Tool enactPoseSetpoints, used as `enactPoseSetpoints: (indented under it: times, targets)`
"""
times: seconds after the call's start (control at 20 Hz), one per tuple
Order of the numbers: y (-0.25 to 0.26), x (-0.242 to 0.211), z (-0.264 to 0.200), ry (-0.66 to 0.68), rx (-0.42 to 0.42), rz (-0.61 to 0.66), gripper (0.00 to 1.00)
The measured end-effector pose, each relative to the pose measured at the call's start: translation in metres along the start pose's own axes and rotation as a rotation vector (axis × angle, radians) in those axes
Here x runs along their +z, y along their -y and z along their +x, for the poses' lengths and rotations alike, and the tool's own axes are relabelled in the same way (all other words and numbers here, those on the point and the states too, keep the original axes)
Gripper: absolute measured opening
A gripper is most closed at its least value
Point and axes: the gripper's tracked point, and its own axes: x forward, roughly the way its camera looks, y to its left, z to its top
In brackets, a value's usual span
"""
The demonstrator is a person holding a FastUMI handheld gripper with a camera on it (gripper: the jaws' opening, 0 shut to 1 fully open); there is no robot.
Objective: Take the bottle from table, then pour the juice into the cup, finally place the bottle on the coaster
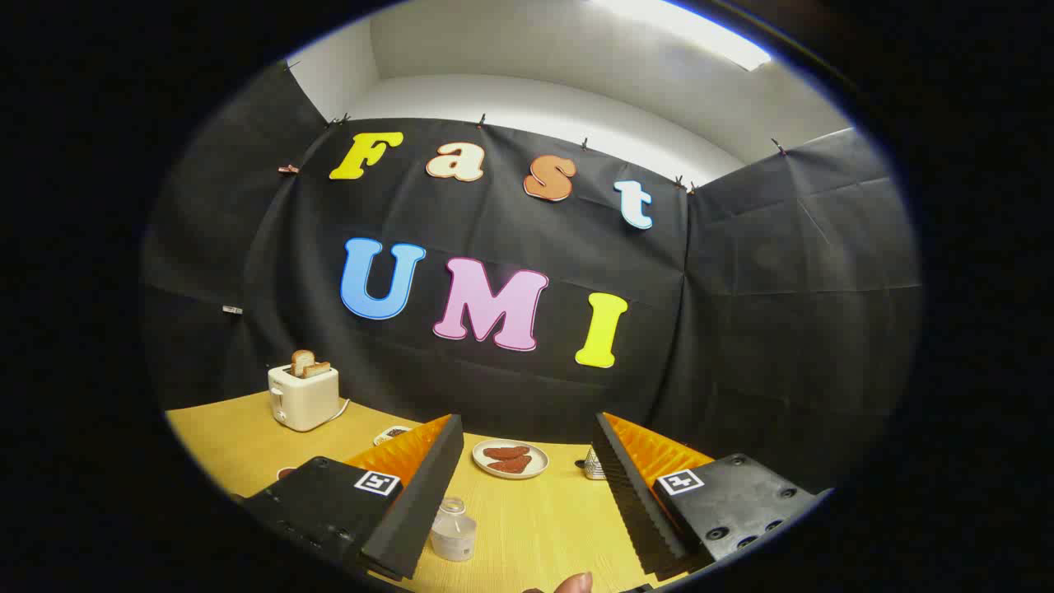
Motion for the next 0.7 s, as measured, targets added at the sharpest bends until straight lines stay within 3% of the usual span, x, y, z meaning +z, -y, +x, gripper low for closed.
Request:
enactPoseSetpoints:
  times: [0.7]
  targets:
    - [-0.017, -0.011, -0.003, -0.035, -0.004, -0.001, 0.97]
